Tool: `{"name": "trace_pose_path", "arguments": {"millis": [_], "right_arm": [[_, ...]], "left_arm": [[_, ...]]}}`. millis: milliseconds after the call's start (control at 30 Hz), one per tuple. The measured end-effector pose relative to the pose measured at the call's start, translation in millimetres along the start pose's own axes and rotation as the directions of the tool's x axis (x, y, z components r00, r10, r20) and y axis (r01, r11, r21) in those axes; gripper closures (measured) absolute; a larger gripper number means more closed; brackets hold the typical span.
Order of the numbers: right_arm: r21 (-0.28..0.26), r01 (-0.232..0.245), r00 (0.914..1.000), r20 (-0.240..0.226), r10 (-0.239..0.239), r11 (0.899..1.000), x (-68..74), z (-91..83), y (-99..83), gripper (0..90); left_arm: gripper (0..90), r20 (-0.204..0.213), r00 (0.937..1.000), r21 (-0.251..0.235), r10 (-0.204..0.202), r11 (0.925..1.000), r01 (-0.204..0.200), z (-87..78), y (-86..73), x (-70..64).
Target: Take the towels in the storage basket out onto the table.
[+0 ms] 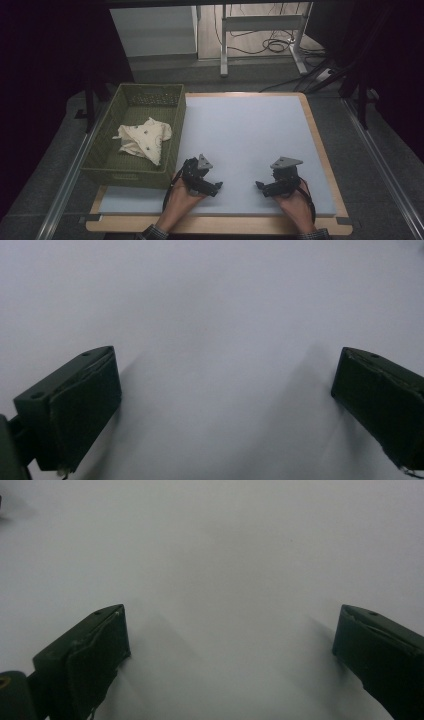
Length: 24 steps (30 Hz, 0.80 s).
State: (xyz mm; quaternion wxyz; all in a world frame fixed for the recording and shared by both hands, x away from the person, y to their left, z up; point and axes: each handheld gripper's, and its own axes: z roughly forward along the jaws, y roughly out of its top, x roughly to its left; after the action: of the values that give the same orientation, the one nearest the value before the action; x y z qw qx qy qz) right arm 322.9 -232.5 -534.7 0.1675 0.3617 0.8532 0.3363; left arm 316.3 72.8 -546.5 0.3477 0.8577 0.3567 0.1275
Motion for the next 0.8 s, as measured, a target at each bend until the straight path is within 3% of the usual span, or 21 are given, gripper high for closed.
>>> {"name": "trace_pose_path", "arguments": {"millis": [800], "right_arm": [[-0.002, 0.001, 1.0, 0.0, -0.001, 1.0, 0.2, 0.0, -0.2, 1.8]], "left_arm": [[0.0, 0.003, 1.0, 0.001, -0.003, 1.0, 0.003, 0.1, 0.1, 0.4]]}}
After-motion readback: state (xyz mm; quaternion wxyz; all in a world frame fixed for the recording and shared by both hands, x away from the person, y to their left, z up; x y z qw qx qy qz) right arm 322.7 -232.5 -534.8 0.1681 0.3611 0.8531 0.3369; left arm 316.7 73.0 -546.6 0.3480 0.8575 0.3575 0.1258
